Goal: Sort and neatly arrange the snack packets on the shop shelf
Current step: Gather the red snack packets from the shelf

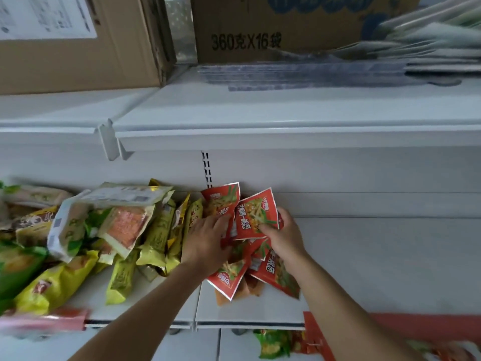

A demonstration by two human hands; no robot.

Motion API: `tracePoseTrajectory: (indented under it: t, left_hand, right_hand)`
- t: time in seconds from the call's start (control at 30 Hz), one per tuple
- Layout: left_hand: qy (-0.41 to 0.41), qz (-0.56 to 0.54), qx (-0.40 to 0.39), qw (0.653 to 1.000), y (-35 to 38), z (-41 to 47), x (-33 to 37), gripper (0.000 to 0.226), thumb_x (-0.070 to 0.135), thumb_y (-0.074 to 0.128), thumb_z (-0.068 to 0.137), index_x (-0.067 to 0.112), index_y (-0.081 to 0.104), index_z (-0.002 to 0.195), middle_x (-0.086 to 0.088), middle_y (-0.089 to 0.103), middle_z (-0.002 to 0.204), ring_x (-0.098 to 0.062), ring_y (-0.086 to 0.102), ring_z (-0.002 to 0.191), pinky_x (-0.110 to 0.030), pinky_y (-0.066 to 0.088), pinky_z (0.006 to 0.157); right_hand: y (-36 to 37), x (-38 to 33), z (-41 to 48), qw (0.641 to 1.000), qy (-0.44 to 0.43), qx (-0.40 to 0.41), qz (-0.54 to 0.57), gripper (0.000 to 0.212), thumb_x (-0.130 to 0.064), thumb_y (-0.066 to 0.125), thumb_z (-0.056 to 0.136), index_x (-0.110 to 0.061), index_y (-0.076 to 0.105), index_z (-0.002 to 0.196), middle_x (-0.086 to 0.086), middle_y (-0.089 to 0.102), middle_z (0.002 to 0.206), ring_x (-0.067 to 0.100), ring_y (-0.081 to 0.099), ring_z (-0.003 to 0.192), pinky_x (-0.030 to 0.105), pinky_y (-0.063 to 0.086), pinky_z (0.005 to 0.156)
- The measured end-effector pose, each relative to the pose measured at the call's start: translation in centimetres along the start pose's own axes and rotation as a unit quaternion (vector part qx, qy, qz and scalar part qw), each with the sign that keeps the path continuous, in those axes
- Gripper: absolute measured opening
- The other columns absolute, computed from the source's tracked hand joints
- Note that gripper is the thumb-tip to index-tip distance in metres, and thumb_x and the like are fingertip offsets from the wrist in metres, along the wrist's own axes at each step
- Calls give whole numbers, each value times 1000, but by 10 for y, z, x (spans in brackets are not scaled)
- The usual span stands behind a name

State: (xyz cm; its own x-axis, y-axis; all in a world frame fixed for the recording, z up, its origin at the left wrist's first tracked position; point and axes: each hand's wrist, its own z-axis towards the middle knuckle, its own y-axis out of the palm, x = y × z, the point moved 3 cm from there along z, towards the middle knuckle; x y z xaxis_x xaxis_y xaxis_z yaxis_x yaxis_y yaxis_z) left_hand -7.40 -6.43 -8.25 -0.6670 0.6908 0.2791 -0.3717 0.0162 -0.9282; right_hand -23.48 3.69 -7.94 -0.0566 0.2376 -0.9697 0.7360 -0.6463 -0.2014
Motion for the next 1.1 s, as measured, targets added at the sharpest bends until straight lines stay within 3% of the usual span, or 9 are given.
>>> tracePoseTrajectory:
  t: [0.13, 0.27, 0.47, 0.6, 0.7, 0.8, 0.87, 0.93, 1.1]
  left_hand:
    - [0, -75, 30, 997, -3, -6, -3, 68, 26, 68, 81, 29, 41, 143, 4, 53, 135, -21, 47, 125, -37, 44, 97]
    - [-21, -185, 76, 979, -12, -10, -14, 59, 18, 66, 84, 34, 48, 138, 7, 59, 131, -17, 54, 118, -35, 50, 89]
    - [-105, -380, 131, 909, -23, -3, -14, 44, 7, 56, 91, 41, 56, 119, 34, 65, 94, 9, 61, 89, -10, 49, 69]
    - [-6, -387, 133, 912, -32, 1, 5, 36, 16, 49, 99, 36, 53, 127, 14, 65, 113, -3, 62, 102, -28, 56, 77]
    - [20, -421, 1, 907, -18, 4, 23, 42, 43, 51, 95, 54, 36, 132, 15, 58, 124, -8, 62, 108, -34, 59, 78]
    - [63, -228, -163, 958, 22, -5, 36, 97, 65, 65, 77, 50, 2, 149, 14, 7, 160, -21, 18, 147, -50, 35, 112]
    - [104, -119, -148, 976, 43, -11, 40, 116, 65, 71, 71, 39, -9, 152, 11, -14, 161, -20, -10, 150, -47, 11, 122]
    - [101, -107, -108, 983, 52, -13, 40, 110, 63, 69, 75, 37, -4, 153, 9, -11, 162, -17, -13, 149, -43, 6, 122]
    - [97, -190, -45, 976, 48, -11, 35, 73, 42, 68, 87, 33, 32, 150, 8, 26, 158, -16, 19, 147, -33, 20, 116]
  right_hand:
    - [-9, -6, -6, 999, 2, 4, 36, 33, -22, 65, 92, -30, 54, 122, -8, 69, 102, 11, 71, 85, 25, 53, 64]
    - [-32, -12, -7, 982, 31, 17, 185, 29, -11, 64, 90, -24, 60, 116, 3, 75, 99, 24, 74, 84, 43, 57, 74]
    - [-53, 4, -12, 939, 67, 17, 338, 42, 2, 60, 85, -18, 59, 121, 11, 74, 104, 30, 73, 87, 39, 53, 69]
    - [-58, 22, -17, 918, 91, 63, 381, 51, 9, 54, 84, -14, 54, 129, 14, 72, 106, 26, 72, 81, 36, 54, 64]
    - [-55, 33, -19, 905, 119, 95, 398, 45, 0, 62, 86, -10, 52, 128, 13, 72, 105, 23, 72, 82, 35, 55, 67]
    - [-46, 35, -21, 908, 123, 95, 389, 44, 1, 68, 80, -10, 54, 120, 11, 74, 100, 22, 74, 82, 36, 55, 69]
    - [-47, 35, -21, 920, 107, 122, 356, 40, 7, 64, 80, -11, 56, 115, 9, 73, 94, 21, 73, 75, 34, 53, 64]
    - [-56, 37, -23, 927, 98, 164, 322, 38, 8, 62, 80, -13, 57, 111, 8, 73, 93, 22, 72, 77, 34, 51, 65]
    - [-88, 51, -30, 914, 96, 235, 315, 37, 10, 59, 82, -16, 57, 107, 5, 70, 97, 20, 67, 82, 32, 49, 66]
